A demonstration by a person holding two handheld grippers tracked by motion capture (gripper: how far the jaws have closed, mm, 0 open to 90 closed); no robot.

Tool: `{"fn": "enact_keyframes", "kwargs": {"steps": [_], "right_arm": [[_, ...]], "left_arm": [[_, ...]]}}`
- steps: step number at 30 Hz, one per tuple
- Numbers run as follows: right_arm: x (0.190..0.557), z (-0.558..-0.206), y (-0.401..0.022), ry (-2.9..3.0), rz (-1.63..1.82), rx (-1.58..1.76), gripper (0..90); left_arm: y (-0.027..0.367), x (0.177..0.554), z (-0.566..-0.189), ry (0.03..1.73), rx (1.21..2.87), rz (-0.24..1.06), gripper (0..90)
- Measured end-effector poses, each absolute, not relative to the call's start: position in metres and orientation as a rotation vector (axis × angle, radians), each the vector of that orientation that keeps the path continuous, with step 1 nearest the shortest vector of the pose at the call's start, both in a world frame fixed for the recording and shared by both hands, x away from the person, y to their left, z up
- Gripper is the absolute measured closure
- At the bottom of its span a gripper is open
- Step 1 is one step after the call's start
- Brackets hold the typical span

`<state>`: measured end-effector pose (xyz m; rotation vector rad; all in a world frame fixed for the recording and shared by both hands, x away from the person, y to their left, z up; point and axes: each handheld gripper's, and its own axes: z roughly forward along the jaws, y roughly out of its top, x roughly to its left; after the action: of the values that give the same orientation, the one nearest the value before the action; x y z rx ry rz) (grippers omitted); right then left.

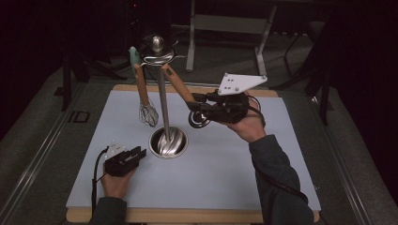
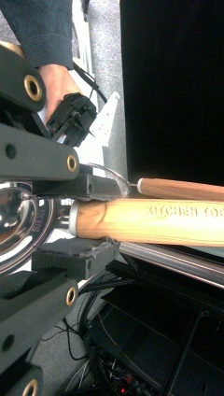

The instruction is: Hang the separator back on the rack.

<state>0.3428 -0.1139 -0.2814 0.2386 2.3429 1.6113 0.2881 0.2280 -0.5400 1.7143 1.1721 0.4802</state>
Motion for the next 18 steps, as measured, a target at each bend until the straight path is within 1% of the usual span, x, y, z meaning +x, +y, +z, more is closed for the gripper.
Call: {"fn": "enact_keyframes", "kwargs": {"steps": [18], "right_arm": [[0.3464, -0.2839, -0.1104, 2.349, 1.603, 0.258, 71.0]], "left_arm": [[0.228, 0.288, -0.54, 1.171, 1.714, 0.479, 67.7]]}}
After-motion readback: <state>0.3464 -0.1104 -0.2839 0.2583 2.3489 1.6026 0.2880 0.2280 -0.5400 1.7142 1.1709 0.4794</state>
